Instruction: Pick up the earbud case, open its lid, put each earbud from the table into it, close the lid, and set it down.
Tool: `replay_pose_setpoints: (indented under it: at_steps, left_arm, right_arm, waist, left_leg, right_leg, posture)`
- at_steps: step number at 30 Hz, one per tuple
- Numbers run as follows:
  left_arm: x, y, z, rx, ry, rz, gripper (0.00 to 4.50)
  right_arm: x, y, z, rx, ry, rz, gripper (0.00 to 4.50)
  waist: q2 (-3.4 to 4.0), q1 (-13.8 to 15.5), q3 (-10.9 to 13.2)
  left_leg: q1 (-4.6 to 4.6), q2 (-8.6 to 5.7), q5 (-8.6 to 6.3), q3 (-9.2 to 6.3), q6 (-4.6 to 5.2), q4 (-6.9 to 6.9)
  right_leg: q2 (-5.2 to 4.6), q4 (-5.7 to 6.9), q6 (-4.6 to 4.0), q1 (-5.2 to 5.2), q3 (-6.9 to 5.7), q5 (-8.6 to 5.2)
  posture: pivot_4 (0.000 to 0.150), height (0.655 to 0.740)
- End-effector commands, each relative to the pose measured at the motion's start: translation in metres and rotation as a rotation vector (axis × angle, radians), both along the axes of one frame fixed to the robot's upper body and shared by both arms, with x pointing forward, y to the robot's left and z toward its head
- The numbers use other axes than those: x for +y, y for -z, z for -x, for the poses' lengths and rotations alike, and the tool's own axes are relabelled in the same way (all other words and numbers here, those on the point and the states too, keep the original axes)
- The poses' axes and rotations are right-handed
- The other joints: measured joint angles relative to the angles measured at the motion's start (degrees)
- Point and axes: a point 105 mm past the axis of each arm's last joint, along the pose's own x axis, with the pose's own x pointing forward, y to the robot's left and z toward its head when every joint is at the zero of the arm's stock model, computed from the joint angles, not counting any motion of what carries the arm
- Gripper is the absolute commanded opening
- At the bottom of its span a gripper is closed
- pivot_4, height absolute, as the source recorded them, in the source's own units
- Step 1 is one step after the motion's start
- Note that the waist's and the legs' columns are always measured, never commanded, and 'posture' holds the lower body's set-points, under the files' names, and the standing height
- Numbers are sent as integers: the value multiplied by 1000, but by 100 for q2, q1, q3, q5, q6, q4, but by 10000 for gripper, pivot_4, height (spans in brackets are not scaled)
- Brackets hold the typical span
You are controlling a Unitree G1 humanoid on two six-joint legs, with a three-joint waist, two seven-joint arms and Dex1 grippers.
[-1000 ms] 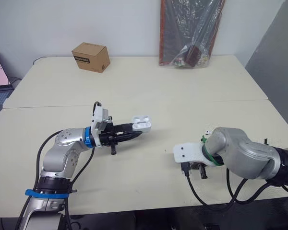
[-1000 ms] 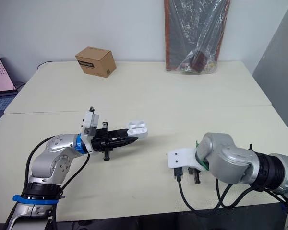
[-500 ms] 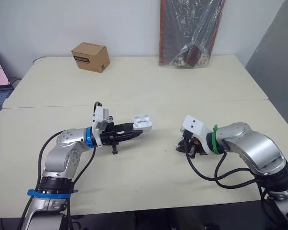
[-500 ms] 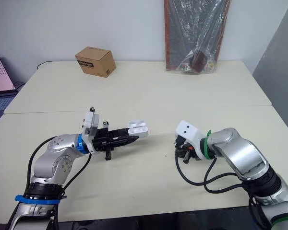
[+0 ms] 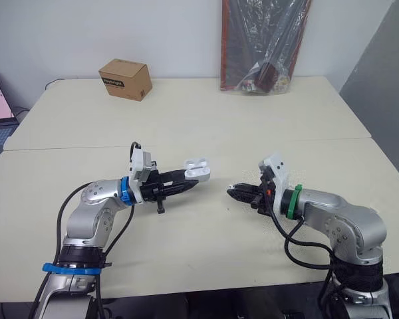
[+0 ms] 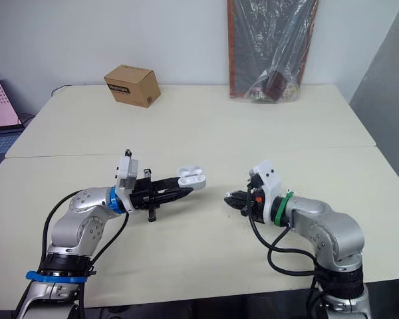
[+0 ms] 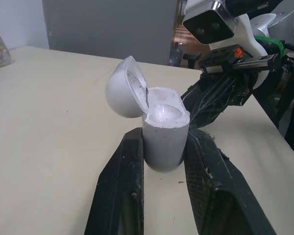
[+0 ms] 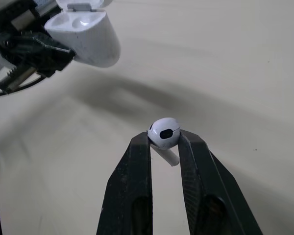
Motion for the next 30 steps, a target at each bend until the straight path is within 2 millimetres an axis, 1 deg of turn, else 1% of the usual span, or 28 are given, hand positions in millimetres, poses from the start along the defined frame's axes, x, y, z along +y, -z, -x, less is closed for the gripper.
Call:
replay_pose_setpoints:
  at_steps: [1, 4, 8, 19, 23, 25, 28, 30]
  left_arm:
    - [0, -10, 0, -49, 10, 6, 7780]
    - [0, -10, 0, -51, 11, 5, 7780]
    - [1, -10, 1, -52, 14, 4, 7780]
    - [-2, -12, 0, -58, 16, 8, 7780]
    - [-3, -12, -1, -59, 11, 8, 7780]
    - [-2, -10, -2, -59, 2, 8, 7780]
    - [-1, -9, -4, -56, -13, 16, 7780]
    - [-1, -9, -5, -56, -15, 19, 7780]
  right_arm:
    - [-4, -8, -1, 32, 45, -105, 4088]
    - [-3, -11, -1, 95, 55, -195, 4088]
    - [-1, -11, 0, 156, 56, -246, 4088]
    - [2, -9, 5, 182, 39, -246, 4088]
    - [2, -8, 5, 165, 49, -214, 4088]
    - [2, -13, 3, 114, 64, -195, 4088]
    - [11, -36, 4, -37, 47, -182, 4088]
    - [16, -45, 3, -89, 38, -187, 4088]
  waist:
    - [0, 0, 0]
    - [1, -1, 0]
    - [2, -4, 0]
    - [2, -17, 0]
    - [2, -19, 0]
    - [2, -22, 0]
    - [3, -39, 0]
    - [3, -51, 0]
  left_leg:
    - [0, 0, 0, 0, 0, 0]
    - [2, 1, 0, -1, 0, -1]
    - [1, 1, 0, 0, 0, -2]
    - [1, 1, 0, 1, 0, -4]
    - [1, 1, 0, 1, 0, -4]
    - [1, 1, 0, 1, 0, -4]
    - [1, 1, 0, 2, 0, -4]
    - [1, 1, 0, 1, 0, -5]
  right_leg:
    - [0, 0, 0, 0, 0, 0]
    - [1, 1, 0, 0, 0, 0]
    - [1, 1, 0, 0, 1, 0]
    - [1, 0, 0, -1, 2, 0]
    - [1, 0, 0, -1, 3, 0]
    - [1, 0, 0, -1, 3, 0]
    - [1, 0, 1, -2, 3, -1]
    - [1, 0, 1, -2, 2, -1]
  posture:
    - [1500, 7400]
    - [1500, 7400]
    - [1500, 7400]
    - [1500, 7400]
    - [1500, 7400]
    - [1500, 7400]
    - [1500, 7400]
    - [1500, 7400]
